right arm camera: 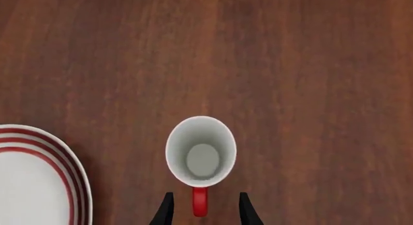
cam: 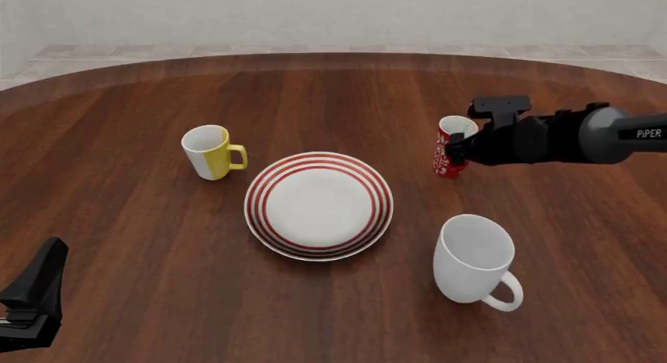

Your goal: Pick up the red mug and put it on the plate

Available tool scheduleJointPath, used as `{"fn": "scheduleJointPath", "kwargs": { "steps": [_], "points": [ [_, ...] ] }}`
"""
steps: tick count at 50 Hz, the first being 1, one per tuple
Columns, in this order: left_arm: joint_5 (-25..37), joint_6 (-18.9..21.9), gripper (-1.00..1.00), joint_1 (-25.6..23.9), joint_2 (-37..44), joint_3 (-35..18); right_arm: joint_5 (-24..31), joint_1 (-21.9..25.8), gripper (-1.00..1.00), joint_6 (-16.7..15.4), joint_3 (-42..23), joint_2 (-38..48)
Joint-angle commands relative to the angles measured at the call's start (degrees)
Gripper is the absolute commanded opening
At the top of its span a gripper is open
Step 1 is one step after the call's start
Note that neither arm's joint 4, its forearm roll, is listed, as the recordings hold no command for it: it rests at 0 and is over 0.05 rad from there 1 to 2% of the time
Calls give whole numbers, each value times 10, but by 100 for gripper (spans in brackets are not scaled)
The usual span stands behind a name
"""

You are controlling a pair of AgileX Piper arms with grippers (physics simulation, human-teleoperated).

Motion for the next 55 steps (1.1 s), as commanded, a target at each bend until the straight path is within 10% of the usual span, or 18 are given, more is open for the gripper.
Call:
{"fn": "scheduleJointPath", "kwargs": {
  "steps": [1, 20, 21, 55],
  "points": [
    [0, 0, 100, 0, 0, 0, -4, 0, 100, 2, -2, 13],
    [0, 0, 100, 0, 0, 0, -14, 6, 100, 2, 6, 22],
    [0, 0, 100, 0, 0, 0, -12, 7, -100, 1, 7, 18],
    [0, 0, 100, 0, 0, 0, 27, 9, -100, -22, 19, -98]
  ]
}}
